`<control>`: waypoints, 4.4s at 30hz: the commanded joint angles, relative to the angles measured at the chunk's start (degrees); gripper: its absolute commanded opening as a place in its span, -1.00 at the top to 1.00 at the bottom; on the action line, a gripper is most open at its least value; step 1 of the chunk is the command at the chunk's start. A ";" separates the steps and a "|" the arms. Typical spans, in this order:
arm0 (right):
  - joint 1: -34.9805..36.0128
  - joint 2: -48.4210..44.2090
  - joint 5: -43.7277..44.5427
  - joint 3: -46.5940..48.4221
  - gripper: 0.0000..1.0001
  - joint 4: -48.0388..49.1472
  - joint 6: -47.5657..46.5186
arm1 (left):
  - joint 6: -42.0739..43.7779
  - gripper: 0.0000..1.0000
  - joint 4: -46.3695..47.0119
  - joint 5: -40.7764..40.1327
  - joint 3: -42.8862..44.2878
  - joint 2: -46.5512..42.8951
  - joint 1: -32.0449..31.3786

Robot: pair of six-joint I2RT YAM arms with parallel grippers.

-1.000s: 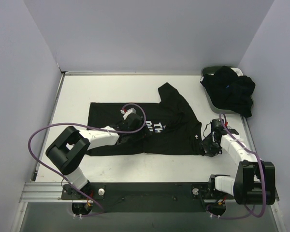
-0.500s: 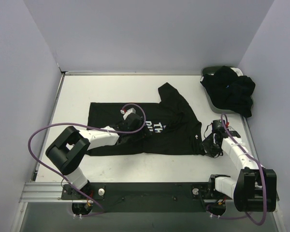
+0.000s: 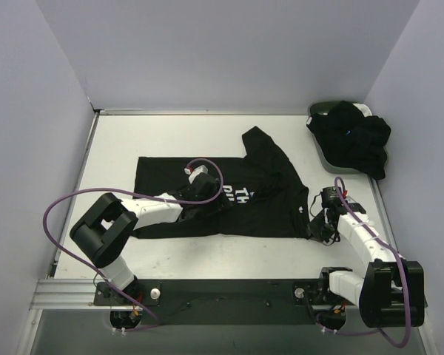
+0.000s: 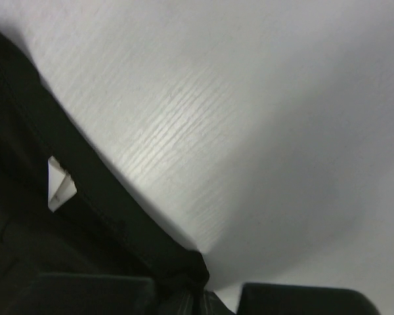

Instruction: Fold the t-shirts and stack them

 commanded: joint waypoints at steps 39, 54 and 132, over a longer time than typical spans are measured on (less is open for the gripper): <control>-9.12 4.51 11.10 8.00 0.06 -2.37 -6.62 | 1.03 -0.57 -8.54 -2.41 -8.02 -3.30 -0.66; 18.45 10.20 12.24 30.84 -0.67 -2.99 -8.65 | 2.52 -0.68 -13.81 -3.29 -3.71 -8.31 -1.54; 27.44 33.50 5.38 32.70 0.49 7.47 2.17 | 7.09 -0.92 -21.46 -6.80 -1.60 -18.42 2.24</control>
